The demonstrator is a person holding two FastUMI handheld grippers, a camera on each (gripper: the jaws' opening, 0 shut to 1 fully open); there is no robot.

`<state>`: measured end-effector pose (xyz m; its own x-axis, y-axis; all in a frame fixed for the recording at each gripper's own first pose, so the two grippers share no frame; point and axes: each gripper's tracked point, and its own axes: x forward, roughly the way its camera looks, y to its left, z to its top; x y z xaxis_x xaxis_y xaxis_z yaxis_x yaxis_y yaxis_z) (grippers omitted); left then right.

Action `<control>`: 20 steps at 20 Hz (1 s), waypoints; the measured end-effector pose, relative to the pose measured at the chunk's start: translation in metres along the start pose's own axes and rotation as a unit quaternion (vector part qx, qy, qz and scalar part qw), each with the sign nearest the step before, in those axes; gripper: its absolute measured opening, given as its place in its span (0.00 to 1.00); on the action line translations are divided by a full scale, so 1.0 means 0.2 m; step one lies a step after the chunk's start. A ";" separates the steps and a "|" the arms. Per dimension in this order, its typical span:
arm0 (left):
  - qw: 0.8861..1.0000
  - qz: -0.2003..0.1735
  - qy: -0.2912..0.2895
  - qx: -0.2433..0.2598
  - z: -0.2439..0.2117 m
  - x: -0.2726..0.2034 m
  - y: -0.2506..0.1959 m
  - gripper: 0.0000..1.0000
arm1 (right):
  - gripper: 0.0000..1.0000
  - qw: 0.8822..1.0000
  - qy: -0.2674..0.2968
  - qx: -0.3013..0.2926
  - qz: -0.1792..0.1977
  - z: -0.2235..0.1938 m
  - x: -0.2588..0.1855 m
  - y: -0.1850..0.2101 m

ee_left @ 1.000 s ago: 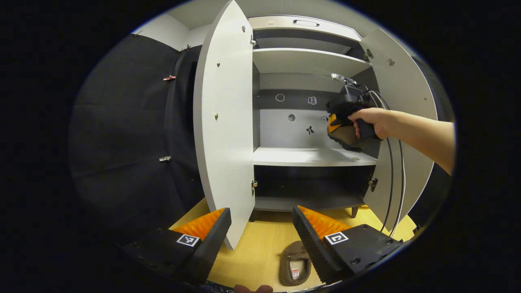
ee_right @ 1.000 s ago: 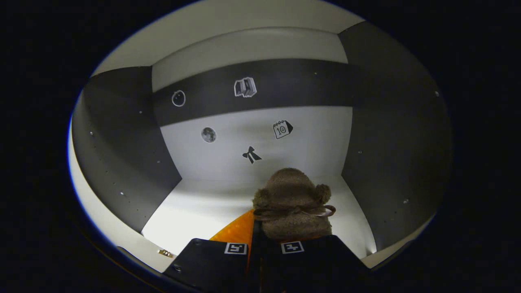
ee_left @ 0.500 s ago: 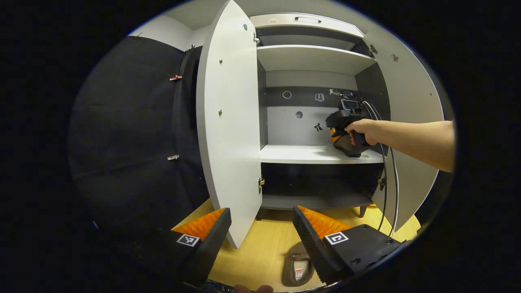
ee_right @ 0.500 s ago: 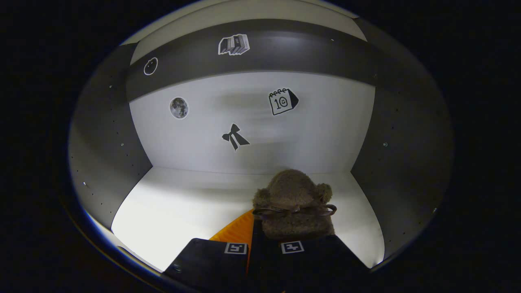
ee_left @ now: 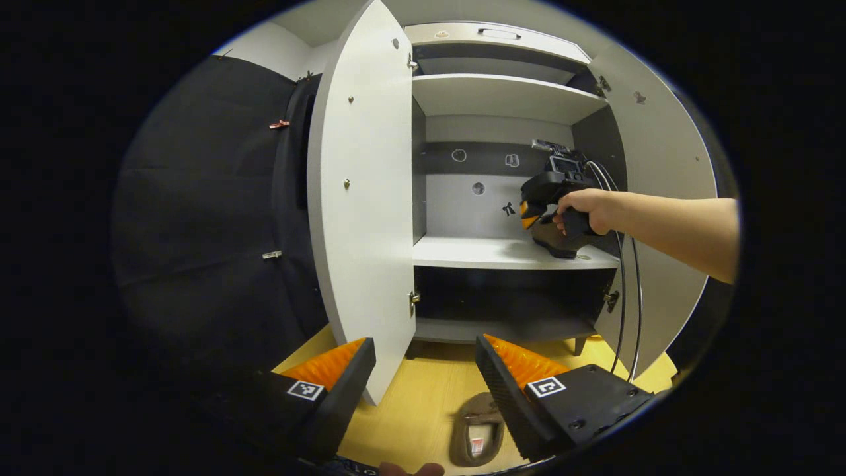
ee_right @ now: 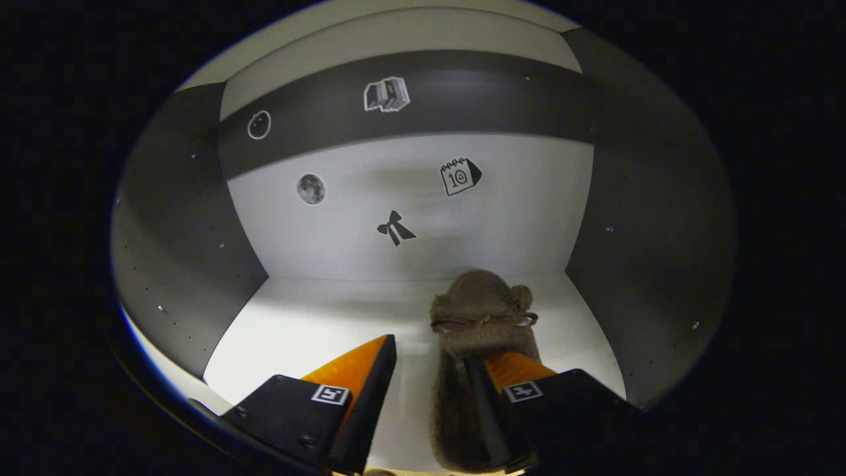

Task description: Grab one shoe with the right hand and put it into the shoe cabinet, grab the other shoe with the left hand and put it into the shoe cabinet; then close the right door with the right hand and the left door with the left hand.

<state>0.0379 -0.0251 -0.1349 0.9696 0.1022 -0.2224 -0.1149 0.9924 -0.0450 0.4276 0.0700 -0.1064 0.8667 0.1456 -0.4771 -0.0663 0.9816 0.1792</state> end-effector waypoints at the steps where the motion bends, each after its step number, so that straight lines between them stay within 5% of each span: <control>1: 1.000 -0.006 0.000 0.000 0.00 0.00 -0.01 0.96 | 0.75 1.000 -0.007 -0.002 0.004 0.01 -0.05 0.01; 7: 0.999 -0.036 0.004 0.000 -0.03 -0.01 -0.03 0.96 | 0.99 0.994 -0.107 0.004 0.036 0.22 -0.48 0.07; 14: 0.995 -0.073 0.062 0.017 -0.30 -0.03 -0.04 0.96 | 0.98 0.972 -0.233 -0.013 0.042 0.27 -1.15 0.09; 20: 0.982 -0.122 0.137 0.032 -0.67 -0.05 -0.15 0.97 | 0.98 0.961 -0.273 -0.026 0.028 0.15 -1.61 0.01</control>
<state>0.0034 -0.0646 -0.2619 0.8706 -0.1532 -0.4675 0.1364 0.9882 -0.0698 0.1636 0.0221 0.0723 0.9904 0.1256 0.0577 -0.1327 0.9811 0.1411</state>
